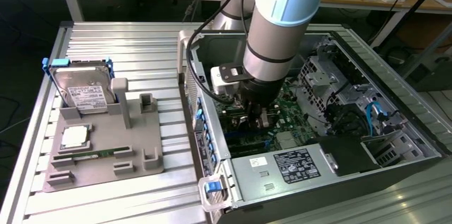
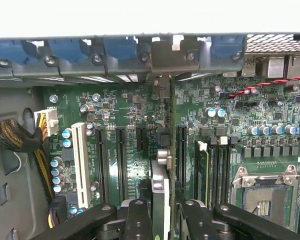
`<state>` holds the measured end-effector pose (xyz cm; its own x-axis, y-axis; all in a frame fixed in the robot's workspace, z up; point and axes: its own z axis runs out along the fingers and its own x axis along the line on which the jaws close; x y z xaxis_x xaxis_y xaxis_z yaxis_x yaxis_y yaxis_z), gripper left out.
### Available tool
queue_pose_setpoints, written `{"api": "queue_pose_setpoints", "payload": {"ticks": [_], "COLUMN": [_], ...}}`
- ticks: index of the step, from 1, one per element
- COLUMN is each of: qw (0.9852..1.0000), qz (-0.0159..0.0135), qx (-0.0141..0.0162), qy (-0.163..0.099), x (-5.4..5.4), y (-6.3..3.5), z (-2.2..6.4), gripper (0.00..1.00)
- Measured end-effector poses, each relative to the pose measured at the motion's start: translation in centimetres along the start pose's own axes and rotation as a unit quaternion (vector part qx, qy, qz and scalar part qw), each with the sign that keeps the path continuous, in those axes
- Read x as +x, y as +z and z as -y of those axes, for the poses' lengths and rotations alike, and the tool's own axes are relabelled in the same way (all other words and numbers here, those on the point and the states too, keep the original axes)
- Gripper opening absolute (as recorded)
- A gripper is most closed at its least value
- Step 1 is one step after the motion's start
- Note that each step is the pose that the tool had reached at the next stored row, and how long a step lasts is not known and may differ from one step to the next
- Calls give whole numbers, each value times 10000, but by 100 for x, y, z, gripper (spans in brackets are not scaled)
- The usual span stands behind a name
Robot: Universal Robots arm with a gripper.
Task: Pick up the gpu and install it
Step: 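Insert the gpu into the slot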
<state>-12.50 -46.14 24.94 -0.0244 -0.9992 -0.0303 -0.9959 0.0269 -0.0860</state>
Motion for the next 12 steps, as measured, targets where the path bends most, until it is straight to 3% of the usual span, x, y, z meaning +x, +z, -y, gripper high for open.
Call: {"api": "queue_pose_setpoints", "payload": {"ticks": [12], "qw": [10000], "qz": [-2], "qx": [0], "qy": [-1], "x": [4], "y": [37], "z": [-5], "gripper": [27]}}
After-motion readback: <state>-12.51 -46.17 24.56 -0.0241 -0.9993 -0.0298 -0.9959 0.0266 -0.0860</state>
